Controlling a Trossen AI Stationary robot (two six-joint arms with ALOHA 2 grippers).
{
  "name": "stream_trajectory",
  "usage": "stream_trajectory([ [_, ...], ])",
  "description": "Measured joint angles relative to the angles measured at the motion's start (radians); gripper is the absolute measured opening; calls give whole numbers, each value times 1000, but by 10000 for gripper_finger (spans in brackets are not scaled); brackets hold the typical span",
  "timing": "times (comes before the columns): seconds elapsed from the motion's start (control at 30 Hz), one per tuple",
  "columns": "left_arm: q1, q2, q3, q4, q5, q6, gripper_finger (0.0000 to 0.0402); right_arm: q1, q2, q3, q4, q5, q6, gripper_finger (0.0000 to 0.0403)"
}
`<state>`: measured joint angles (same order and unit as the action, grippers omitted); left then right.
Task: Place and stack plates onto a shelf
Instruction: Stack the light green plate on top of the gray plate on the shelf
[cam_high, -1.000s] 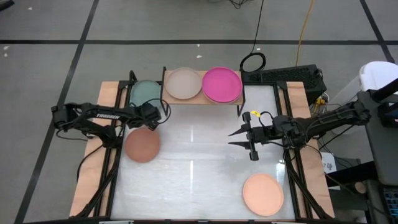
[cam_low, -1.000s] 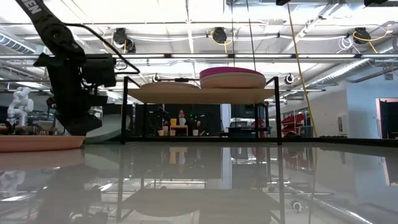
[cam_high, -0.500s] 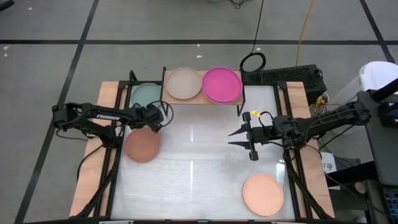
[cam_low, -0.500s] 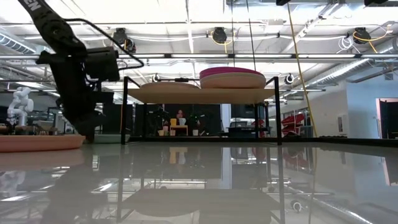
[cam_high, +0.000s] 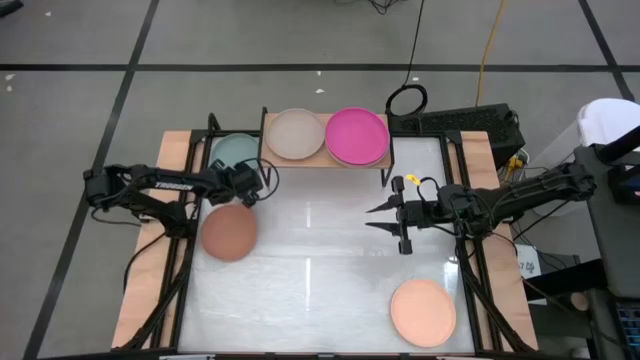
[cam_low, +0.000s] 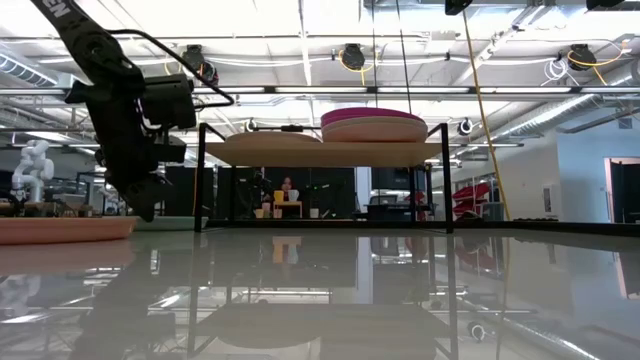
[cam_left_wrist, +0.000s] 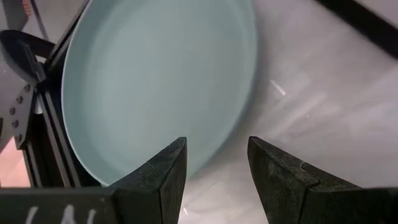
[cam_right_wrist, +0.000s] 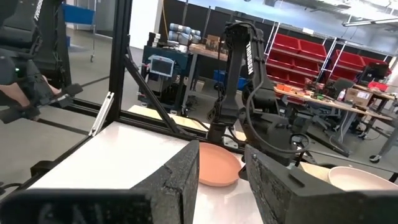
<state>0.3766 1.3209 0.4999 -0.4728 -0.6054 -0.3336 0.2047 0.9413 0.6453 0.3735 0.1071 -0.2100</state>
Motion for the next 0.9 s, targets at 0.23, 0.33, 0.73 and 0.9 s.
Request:
stream_trajectory([
  [0.23,70,4,0,12,102,49,177,0,0,0,-1,-2,0,114],
  [0.33,79,4,0,14,112,53,177,0,0,0,-5,-2,0,114],
  [0.73,112,93,5,89,108,21,100,0,0,0,-5,-2,9,114],
  [0.9,101,100,5,96,98,10,19,0,0,0,-11,-2,14,114],
])
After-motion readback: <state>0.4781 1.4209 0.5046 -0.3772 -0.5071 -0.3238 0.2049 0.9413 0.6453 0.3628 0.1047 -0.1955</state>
